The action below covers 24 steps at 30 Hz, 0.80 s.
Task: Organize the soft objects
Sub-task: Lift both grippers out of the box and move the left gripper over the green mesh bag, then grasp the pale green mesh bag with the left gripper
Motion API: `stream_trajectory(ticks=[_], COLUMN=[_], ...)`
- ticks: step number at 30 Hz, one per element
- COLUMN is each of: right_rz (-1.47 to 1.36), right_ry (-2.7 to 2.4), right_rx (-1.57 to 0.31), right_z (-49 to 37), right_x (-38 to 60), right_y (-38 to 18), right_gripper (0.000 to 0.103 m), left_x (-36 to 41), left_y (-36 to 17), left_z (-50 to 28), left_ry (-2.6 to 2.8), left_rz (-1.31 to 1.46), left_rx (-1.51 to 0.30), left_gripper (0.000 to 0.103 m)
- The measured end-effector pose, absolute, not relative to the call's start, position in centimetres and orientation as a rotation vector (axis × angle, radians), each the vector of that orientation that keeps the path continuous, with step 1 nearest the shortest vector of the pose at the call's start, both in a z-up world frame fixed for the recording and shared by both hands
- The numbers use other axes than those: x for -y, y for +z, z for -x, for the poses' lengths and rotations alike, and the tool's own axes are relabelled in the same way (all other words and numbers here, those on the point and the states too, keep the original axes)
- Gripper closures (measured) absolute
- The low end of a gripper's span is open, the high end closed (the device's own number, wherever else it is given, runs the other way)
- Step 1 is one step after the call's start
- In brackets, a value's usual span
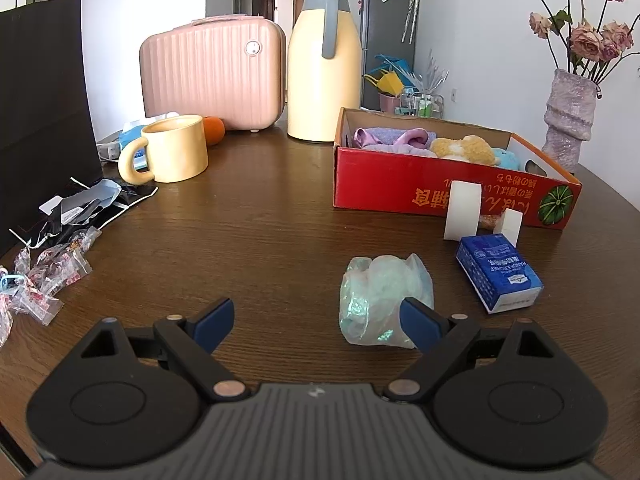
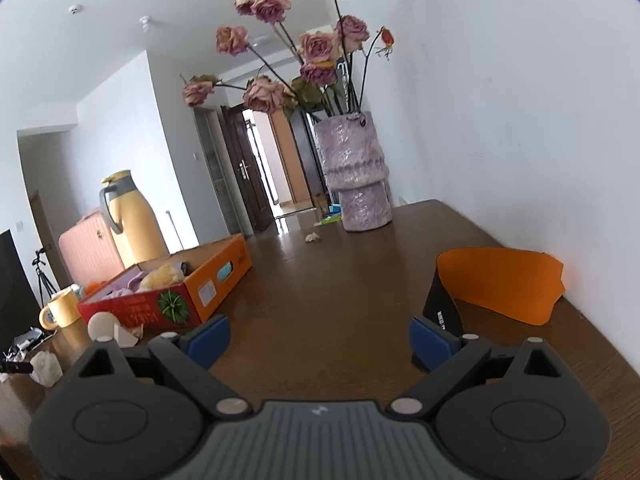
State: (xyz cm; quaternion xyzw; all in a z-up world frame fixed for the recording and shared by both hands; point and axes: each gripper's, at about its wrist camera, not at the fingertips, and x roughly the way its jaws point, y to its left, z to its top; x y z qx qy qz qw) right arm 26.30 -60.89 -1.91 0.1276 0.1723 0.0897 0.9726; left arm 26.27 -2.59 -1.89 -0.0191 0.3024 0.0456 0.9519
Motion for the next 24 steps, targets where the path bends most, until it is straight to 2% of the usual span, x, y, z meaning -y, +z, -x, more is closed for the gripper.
stream_trajectory(ticks=[10,15,24], right_rz=[-0.265,-0.198,-0.127], right_ry=[0.22,0.284,0.514], right_rx=[-0.286,-0.318,-0.433], right_z=[-25.7,-26.9,-33.0], right_x=[59.2,52.8,37.7], right_y=[-0.2,0.3,-1.1], right_gripper=[0.007,0.007,0.007], left_x=[2.4,2.6,5.3], left_y=[-1.9,-2.1,-3.3], left_z=[-26.2,-26.2,-27.7], left_ry=[0.096,0.065,-0.043], left_rz=[0.04,0.043,0.004], left_rx=[-0.611,-0.605,-0.617], left_gripper=[0.012,0.007,0.007])
